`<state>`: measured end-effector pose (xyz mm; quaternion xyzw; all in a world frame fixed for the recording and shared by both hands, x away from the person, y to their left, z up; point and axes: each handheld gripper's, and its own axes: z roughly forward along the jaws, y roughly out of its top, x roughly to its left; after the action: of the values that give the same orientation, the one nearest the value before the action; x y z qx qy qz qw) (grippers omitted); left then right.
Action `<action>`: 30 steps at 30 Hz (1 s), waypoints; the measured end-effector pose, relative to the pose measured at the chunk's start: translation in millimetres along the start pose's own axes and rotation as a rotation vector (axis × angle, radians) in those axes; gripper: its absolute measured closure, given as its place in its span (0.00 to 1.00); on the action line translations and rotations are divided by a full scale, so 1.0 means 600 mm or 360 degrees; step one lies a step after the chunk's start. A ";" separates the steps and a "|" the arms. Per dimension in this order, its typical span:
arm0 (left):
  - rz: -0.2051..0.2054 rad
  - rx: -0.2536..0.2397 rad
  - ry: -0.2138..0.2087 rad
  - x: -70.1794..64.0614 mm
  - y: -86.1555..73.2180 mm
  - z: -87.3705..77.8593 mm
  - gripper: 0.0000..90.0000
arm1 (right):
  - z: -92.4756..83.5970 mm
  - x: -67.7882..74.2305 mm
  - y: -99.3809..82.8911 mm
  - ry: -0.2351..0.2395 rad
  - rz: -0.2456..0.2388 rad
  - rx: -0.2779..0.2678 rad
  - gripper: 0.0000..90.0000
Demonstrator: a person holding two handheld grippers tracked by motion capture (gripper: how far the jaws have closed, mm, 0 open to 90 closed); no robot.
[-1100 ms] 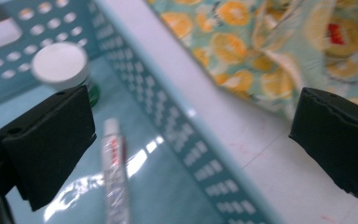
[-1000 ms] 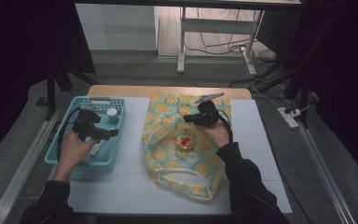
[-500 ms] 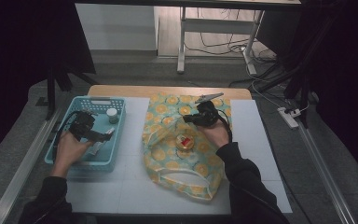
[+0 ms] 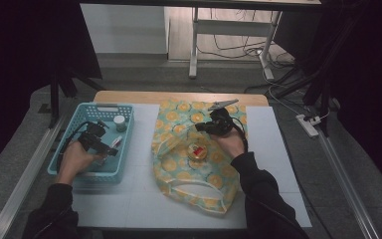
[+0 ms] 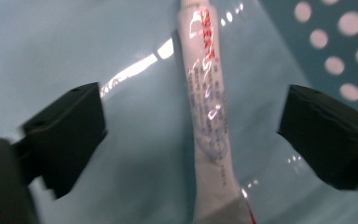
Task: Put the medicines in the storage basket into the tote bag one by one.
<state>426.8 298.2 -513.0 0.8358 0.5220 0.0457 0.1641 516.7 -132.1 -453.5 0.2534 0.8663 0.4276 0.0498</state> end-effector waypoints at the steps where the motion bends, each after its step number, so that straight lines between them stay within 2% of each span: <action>1: 0.0001 0.0001 -0.0004 0.000 0.000 -0.001 0.20 | 0.000 0.000 0.000 0.0000 0.0002 0.0000 1.00; 3: 0.0018 0.0006 -0.0039 0.000 -0.001 -0.002 0.32 | 0.001 -0.001 -0.001 -0.0002 0.0004 0.0002 1.00; 6: 0.0026 0.0037 -0.0037 -0.002 -0.002 -0.003 0.47 | 0.002 -0.001 -0.002 0.0001 0.0005 0.0005 1.00; 9: -0.0010 0.0068 -0.0051 -0.003 -0.003 -0.003 0.66 | 0.003 0.000 -0.003 0.0002 0.0001 0.0007 1.00; 12: -0.0011 0.0061 -0.0088 -0.002 -0.005 -0.004 0.80 | 0.004 0.001 -0.003 0.0002 0.0000 0.0007 1.00; 18: 0.0012 0.0051 -0.0083 -0.003 -0.004 -0.004 0.83 | 0.003 0.001 -0.003 0.0003 0.0001 0.0004 1.00; 20: -0.0038 0.0064 -0.0097 -0.001 -0.003 -0.005 0.83 | 0.003 0.001 -0.003 0.0003 0.0001 0.0003 1.00; 23: -0.0071 0.0046 -0.0113 0.000 -0.003 -0.007 0.83 | 0.002 0.001 -0.003 0.0002 0.0001 0.0003 1.00; 26: -0.0122 0.0021 -0.0165 0.004 -0.002 -0.013 0.83 | 0.001 0.001 -0.002 0.0002 0.0000 -0.0001 1.00; 30: -0.0106 -0.0036 -0.0142 0.006 -0.003 -0.026 0.83 | -0.001 0.002 0.000 0.0004 0.0001 -0.0011 1.00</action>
<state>423.0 305.7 -499.4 0.8173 0.5410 0.0090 0.1980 515.6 -132.3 -452.9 0.2531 0.8647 0.4310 0.0496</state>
